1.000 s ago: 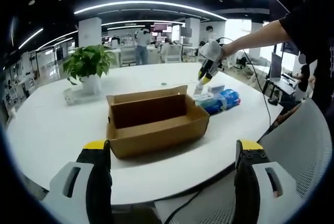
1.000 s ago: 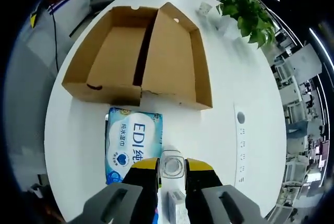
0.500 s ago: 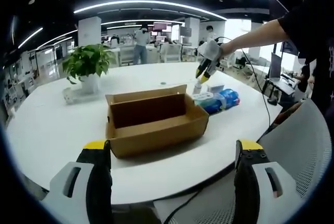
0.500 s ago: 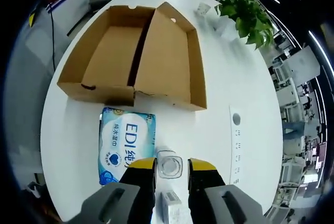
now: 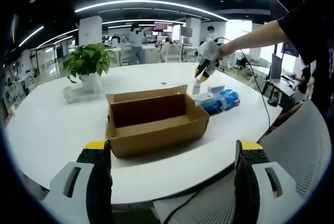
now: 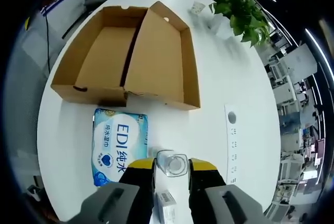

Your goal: Operate the shoe box by opening the lid, removing the specified soft item, and placing it in the target area until the item is outside and the box remains undamaged.

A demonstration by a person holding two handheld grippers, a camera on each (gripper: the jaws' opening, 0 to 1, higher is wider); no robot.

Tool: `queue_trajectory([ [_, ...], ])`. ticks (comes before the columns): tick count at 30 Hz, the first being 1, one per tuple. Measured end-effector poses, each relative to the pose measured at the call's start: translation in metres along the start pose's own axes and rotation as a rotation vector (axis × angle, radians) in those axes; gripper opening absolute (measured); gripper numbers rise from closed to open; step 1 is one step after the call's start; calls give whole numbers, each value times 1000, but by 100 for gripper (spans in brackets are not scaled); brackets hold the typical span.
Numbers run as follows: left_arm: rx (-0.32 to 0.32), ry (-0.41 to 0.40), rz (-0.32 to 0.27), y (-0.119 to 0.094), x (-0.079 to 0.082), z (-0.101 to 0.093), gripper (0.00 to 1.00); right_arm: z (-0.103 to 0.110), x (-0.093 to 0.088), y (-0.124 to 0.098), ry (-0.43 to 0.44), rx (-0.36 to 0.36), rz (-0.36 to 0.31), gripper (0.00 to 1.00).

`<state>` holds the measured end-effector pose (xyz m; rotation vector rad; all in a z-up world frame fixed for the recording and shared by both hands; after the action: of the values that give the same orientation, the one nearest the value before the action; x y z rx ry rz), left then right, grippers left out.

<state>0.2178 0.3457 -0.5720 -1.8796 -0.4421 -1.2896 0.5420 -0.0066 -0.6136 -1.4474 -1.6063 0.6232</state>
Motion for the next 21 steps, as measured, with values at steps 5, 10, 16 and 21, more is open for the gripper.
queue_trajectory([
  [5, 28, -17, -13, -2, 0, 2, 95, 0, 1, -2, 10, -7, -5, 23],
  [10, 43, -25, -8, -2, -1, 3, 95, 0, 4, -7, 24, -16, -19, 27],
  [16, 28, -38, -54, -3, 3, 3, 99, 0, 10, -11, 81, -28, -44, 31],
  [21, 17, -34, -48, -3, 4, 2, 99, 1, 16, -11, 137, -27, -66, 34],
])
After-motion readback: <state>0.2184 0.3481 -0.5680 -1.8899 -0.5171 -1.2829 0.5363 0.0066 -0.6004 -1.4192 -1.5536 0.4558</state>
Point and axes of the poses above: the point that each gripper's makers call its tool centre point, and the gripper's own axes: y roughly forward along the fingers, z roughly to its left, x roughly out of its top, the point moved 8 cm from there along -y, roughly backward along the fingers, and after that the axes turned 12 degrees about -x, right-handed, at the moved point
